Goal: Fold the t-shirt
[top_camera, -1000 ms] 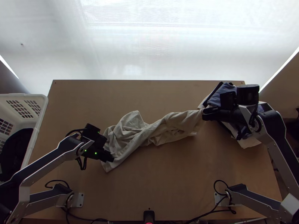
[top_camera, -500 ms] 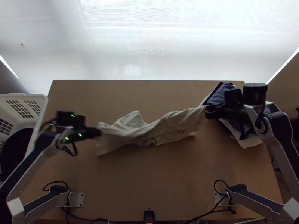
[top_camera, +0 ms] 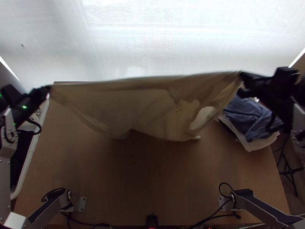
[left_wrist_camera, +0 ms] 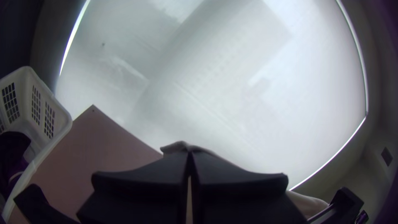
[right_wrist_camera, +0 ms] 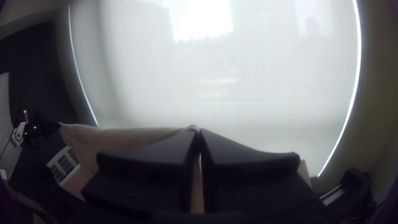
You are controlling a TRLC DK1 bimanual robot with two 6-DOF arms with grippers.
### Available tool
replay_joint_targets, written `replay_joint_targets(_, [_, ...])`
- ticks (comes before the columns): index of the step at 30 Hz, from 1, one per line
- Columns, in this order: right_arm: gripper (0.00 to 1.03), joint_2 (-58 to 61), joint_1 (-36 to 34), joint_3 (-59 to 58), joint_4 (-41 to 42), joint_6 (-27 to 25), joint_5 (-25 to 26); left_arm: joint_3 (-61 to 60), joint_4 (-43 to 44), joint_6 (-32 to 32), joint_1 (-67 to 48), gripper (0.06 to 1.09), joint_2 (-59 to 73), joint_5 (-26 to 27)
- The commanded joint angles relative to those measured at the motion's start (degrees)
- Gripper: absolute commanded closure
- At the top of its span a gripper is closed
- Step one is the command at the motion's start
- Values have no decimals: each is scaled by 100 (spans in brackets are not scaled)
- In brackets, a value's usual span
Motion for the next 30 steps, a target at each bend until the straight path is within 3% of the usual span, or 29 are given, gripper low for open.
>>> replay_joint_targets(1, [100,68,-274,641,1159,-10,433,963,253,-792,143,105,168,-255])
replay_joint_targets(8, [100,1677,-432,1907,1432,-204,468,1833,235,-748,-595,105,1539,-835])
replay_joint_targets(14, [100,3654,-573,4086,1177,-212,468,3687,-371,-642,-877,105,3649,-940])
replay_joint_targets(17, [100,3927,-599,4315,1397,-212,468,4443,-573,-625,-973,105,4264,-958])
replay_joint_targets(20, [100,3654,-599,4060,1151,-204,459,4593,-714,-581,-1026,105,4185,-914])
replay_joint_targets(24, [100,2468,-564,2900,527,-195,160,4443,-1707,-484,-1044,105,3517,-554])
replay_joint_targets(26, [100,1624,-547,2162,281,-169,-33,4127,-2208,-291,-1035,105,2893,-360])
replay_joint_targets(30, [100,-90,-547,1028,-308,-195,-165,2940,-2279,-150,-947,105,1029,387])
